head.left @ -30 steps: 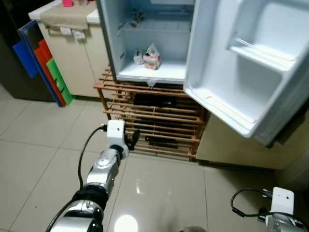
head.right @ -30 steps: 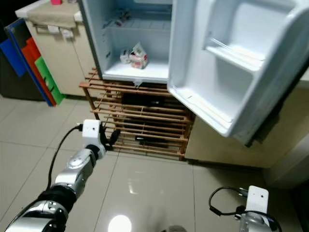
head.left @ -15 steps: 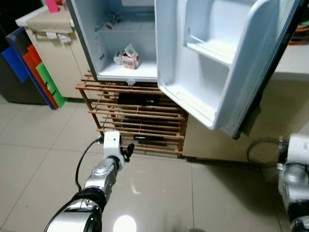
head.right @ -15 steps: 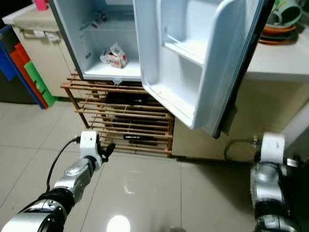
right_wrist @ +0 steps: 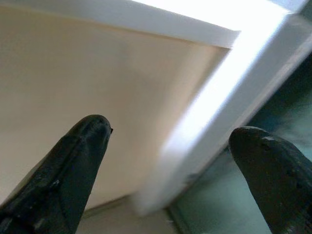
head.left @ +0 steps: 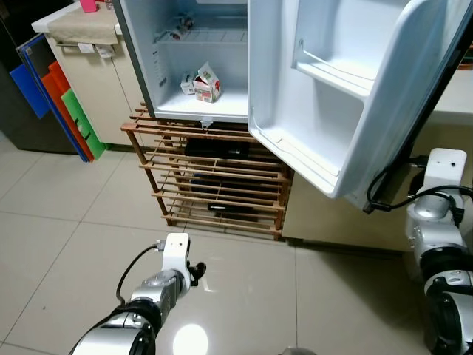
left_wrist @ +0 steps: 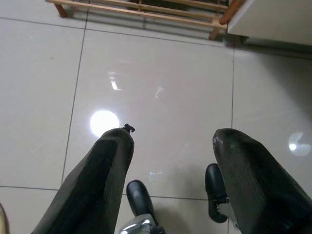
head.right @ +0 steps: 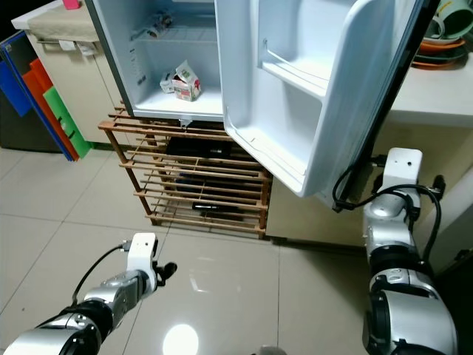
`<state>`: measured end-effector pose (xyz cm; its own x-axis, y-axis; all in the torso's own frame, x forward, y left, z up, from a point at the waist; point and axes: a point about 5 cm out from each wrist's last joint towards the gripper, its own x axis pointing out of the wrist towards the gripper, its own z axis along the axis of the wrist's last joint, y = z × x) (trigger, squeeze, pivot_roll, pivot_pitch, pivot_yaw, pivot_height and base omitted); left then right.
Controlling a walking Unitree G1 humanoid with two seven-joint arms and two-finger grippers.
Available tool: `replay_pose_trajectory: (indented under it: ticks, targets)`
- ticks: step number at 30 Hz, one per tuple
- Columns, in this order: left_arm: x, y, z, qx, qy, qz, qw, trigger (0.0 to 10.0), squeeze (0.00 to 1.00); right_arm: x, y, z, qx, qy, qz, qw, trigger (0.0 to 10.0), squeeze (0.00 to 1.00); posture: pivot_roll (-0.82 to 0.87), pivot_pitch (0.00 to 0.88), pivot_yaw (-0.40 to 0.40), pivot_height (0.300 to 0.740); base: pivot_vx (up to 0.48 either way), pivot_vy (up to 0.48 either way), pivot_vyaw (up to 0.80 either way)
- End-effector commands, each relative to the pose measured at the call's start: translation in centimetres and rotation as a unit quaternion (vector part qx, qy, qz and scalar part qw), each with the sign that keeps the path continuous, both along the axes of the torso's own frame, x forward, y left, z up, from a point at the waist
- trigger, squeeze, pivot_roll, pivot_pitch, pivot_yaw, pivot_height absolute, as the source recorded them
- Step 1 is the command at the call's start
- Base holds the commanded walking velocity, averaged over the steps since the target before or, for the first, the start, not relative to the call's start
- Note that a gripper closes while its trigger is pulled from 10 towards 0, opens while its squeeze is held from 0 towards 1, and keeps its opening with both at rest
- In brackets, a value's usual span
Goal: Restocking fridge
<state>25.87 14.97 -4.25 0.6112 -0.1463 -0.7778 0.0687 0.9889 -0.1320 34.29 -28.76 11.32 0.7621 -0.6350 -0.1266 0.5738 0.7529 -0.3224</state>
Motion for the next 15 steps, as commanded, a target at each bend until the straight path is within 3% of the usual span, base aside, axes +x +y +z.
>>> replay_pose_trajectory:
  ticks: [1,5,7,8,9,10,12,14,15]
  targets:
    - [-0.1,0.2,-0.1,0.007,0.009,-0.01,1.0,10.0,0.0,1.6,2.4,2.1,0.025,-0.059,0.065,0.996,10.0,0.0,-0.19,0.0,0.057,0.74,0.0,0.0,0.0]
    - [-0.8,0.7,-0.6,0.028,0.034,-0.026,0.999,10.0,0.0,2.0,6.3,3.2,0.06,-0.101,0.174,0.978,10.0,0.0,-0.2,0.0,0.058,0.74,0.0,0.0,0.0]
    - [-1.5,1.4,-1.0,0.057,0.045,-0.03,0.997,10.0,0.0,1.5,9.1,3.8,0.085,-0.1,0.261,0.956,10.0,0.0,-0.2,0.0,0.061,0.74,0.0,0.0,0.0]
    - [-1.5,1.4,-1.0,0.057,0.045,-0.03,0.997,10.0,0.0,1.5,9.1,3.8,0.085,-0.1,0.261,0.956,10.0,0.0,-0.2,0.0,0.061,0.74,0.0,0.0,0.0]
    - [-1.6,1.7,-1.1,0.068,0.047,-0.03,0.996,10.0,0.0,1.2,10.1,4.0,0.092,-0.099,0.289,0.948,10.0,0.0,-0.2,0.0,0.061,0.74,0.0,0.0,0.0]
    - [-2.0,2.1,-1.4,0.073,0.055,-0.031,0.995,10.0,0.0,0.5,11.9,4.5,0.1,-0.088,0.356,0.925,10.0,0.0,-0.21,0.0,0.063,0.74,0.0,0.0,0.0]
    - [-3.0,2.6,-1.9,0.078,0.074,-0.037,0.994,10.0,0.0,-2.1,15.1,6.1,0.142,-0.077,0.488,0.858,10.0,0.0,-0.21,0.0,0.065,0.74,0.0,0.0,0.0]
    - [-3.6,3.0,-2.2,0.082,0.084,-0.04,0.992,10.0,0.0,-4.7,16.4,7.1,0.187,-0.063,0.57,0.797,10.0,0.0,-0.21,0.0,0.068,0.74,0.0,0.0,0.0]
    - [-3.7,3.0,-2.3,0.083,0.086,-0.041,0.992,10.0,0.0,-5.3,16.5,7.3,0.202,-0.058,0.586,0.782,10.0,0.0,-0.21,0.0,0.068,0.74,0.0,0.0,0.0]
